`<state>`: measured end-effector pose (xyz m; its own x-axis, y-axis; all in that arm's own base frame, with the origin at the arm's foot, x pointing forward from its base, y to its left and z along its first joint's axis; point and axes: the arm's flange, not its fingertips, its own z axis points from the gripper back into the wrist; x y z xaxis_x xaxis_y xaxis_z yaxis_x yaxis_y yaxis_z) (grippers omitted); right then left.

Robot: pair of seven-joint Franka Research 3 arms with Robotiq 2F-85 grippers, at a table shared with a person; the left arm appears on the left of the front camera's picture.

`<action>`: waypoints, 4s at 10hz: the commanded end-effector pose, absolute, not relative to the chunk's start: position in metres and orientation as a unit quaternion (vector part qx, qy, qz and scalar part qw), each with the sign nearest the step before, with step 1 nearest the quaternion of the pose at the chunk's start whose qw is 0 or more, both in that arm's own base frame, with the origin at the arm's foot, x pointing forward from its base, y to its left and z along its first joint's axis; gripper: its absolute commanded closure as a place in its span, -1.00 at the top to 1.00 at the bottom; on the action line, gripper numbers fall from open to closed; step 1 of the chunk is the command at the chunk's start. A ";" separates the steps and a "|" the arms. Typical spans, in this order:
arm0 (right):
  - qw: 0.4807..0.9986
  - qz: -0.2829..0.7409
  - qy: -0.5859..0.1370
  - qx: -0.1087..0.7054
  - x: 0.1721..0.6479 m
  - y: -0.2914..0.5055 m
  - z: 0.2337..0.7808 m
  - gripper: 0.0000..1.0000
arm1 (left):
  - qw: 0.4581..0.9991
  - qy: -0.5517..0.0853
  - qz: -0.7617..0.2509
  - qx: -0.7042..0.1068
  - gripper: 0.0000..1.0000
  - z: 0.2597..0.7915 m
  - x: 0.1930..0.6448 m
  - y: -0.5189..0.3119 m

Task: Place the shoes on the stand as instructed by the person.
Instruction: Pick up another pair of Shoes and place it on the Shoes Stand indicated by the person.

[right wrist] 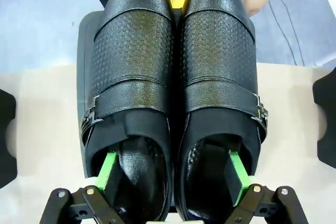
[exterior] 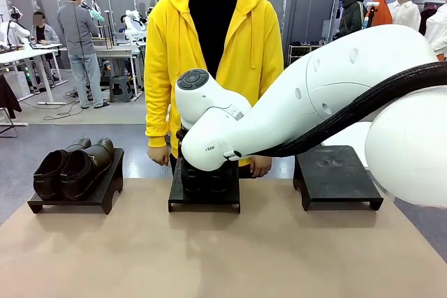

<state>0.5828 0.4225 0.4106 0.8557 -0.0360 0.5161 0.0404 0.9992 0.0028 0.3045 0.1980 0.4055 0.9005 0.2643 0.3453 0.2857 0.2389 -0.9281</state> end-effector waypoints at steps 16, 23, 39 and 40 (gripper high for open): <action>0.931 -0.047 -0.019 0.362 0.499 0.148 0.497 1.00 | 0.748 -0.230 -0.014 -0.623 1.00 0.406 0.303 0.197; 0.795 -0.314 -0.046 0.516 0.379 -0.092 0.448 1.00 | 0.748 -0.230 -0.014 -0.623 1.00 0.406 0.303 0.197; 0.745 -0.266 -0.006 0.612 0.329 -0.210 0.428 1.00 | 0.748 -0.230 -0.014 -0.623 1.00 0.406 0.303 0.197; 0.725 -0.258 -0.004 0.638 0.322 -0.227 0.426 1.00 | 0.748 -0.230 -0.014 -0.623 1.00 0.406 0.303 0.197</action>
